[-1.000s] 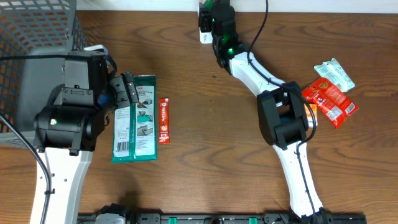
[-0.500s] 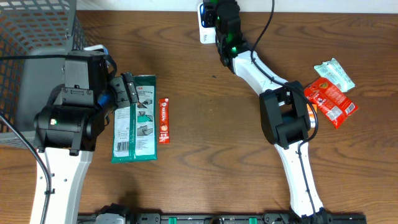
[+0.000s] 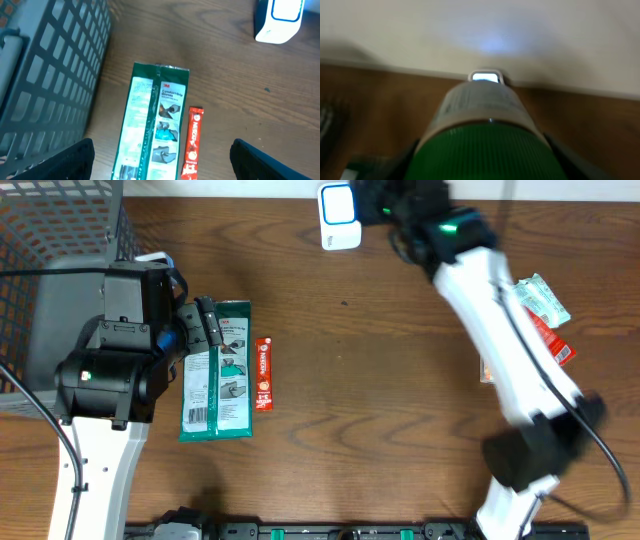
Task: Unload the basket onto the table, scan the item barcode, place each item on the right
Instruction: 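Carry the jar right and set it down beside the red bag, then move the right gripper left to the red Nescafe stick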
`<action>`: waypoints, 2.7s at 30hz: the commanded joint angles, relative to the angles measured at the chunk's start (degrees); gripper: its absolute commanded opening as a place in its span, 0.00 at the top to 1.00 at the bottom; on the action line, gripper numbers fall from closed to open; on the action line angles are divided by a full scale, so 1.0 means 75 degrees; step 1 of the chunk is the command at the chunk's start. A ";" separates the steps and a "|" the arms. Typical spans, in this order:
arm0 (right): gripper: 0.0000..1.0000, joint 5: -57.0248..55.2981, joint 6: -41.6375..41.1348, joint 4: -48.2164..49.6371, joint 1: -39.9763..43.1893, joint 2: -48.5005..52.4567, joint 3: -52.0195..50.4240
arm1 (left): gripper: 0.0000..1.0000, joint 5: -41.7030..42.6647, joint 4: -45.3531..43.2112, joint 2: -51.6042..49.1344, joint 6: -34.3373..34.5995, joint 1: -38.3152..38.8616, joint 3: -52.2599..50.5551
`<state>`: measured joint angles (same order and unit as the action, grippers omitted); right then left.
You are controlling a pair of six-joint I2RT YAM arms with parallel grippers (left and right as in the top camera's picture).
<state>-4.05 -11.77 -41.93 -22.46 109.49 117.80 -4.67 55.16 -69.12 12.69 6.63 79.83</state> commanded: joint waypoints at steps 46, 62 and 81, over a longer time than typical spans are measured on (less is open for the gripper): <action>0.08 -0.0673 0.0032 0.1457 0.3296 -0.0490 -0.6682 | 0.13 -0.0073 -0.0009 -0.0015 0.0070 -0.0017 0.0035; 0.02 0.0551 0.0119 0.0420 0.2859 -0.3529 -0.6554 | 0.13 -0.0070 -0.0009 -0.0015 0.0067 -0.0017 0.0035; 0.46 0.2978 -0.0819 0.1454 -0.1064 -0.2407 -0.6254 | 0.13 -0.0070 -0.0009 -0.0015 0.0067 -0.0017 0.0035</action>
<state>16.80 -12.60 -31.83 -26.09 87.64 68.47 -4.67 55.13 -69.12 12.69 6.63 79.83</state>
